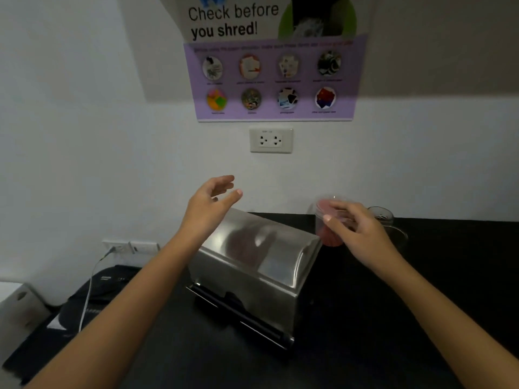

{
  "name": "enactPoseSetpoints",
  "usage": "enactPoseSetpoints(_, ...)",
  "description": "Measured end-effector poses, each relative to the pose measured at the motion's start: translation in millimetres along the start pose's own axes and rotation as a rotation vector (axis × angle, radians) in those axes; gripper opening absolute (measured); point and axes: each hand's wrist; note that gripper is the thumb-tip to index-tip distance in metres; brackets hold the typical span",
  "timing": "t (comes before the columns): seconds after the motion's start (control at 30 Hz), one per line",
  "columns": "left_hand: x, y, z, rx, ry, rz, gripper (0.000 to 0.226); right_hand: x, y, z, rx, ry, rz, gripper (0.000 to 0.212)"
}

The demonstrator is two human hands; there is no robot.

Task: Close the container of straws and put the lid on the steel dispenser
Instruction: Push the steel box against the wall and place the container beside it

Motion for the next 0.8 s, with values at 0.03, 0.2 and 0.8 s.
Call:
enactPoseSetpoints(0.03, 8.5, -1.0, 8.6, 0.009, 0.0, -0.004, 0.033, -7.2, -4.6, 1.1, -0.018, 0.004, -0.006, 0.037)
enactPoseSetpoints(0.2, 36.9, -6.6, 50.9, 0.022, 0.082, 0.003, 0.045, -37.2, -27.9, 1.6, -0.108, 0.082, -0.026, 0.042)
enactPoseSetpoints(0.8, 55.8, -17.5, 137.3, 0.184, -0.044, 0.411, 0.124, -100.1, -53.8, -5.4, -0.253, 0.136, 0.084, 0.122)
Point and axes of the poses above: each hand's wrist, its own y-axis towards the middle knuckle, its own x-axis out of the back of the hand, z = x × y, and after that the axes turned 14 degrees about z, right-handed
